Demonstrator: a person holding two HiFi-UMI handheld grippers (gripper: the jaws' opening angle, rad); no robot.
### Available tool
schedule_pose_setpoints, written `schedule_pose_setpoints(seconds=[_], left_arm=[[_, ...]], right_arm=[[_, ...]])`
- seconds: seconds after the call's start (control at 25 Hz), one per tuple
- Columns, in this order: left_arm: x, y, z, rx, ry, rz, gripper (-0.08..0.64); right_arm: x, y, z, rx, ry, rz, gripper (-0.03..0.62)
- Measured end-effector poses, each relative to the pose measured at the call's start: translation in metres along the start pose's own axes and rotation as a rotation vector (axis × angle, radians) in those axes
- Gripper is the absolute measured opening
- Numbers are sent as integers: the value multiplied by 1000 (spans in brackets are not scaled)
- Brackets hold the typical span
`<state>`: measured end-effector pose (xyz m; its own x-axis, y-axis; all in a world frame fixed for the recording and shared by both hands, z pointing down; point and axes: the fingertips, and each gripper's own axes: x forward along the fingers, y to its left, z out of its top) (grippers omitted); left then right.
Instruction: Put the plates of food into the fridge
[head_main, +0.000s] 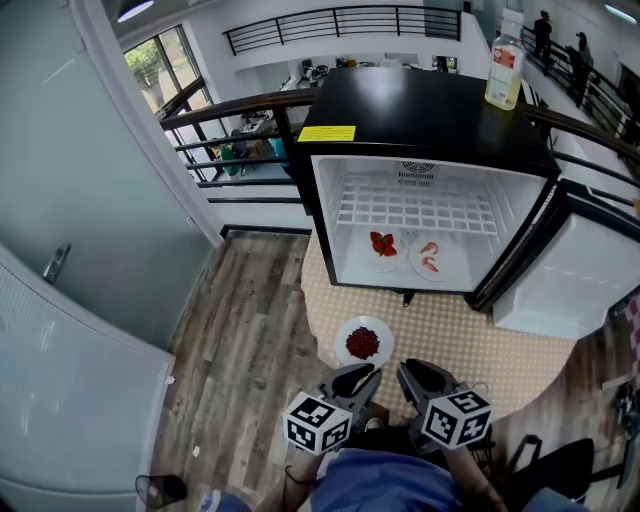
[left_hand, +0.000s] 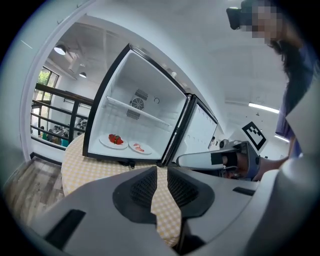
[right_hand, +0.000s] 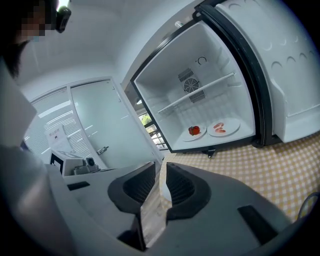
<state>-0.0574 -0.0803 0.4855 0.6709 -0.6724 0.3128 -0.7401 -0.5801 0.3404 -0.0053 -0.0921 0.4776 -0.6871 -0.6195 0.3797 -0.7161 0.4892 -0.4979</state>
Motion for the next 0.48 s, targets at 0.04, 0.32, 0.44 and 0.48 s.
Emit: schedule_pose_setpoints(seconds=[0.04,0.32,0.44,0.48], left_arm=[[-1,1,1,-2,-1,6,71],[-6,9,9,2,-22,44,19],[-8,12,6,7,-11,63,17],[-8,13,5,10,-6,69,17]], right_arm=[[0,2,-2,-4,9,3,80],[1,7,-13,-10,45,9,78],[1,6,-14,-4,49,5,75],[1,5,-15,-1,50,5,74]])
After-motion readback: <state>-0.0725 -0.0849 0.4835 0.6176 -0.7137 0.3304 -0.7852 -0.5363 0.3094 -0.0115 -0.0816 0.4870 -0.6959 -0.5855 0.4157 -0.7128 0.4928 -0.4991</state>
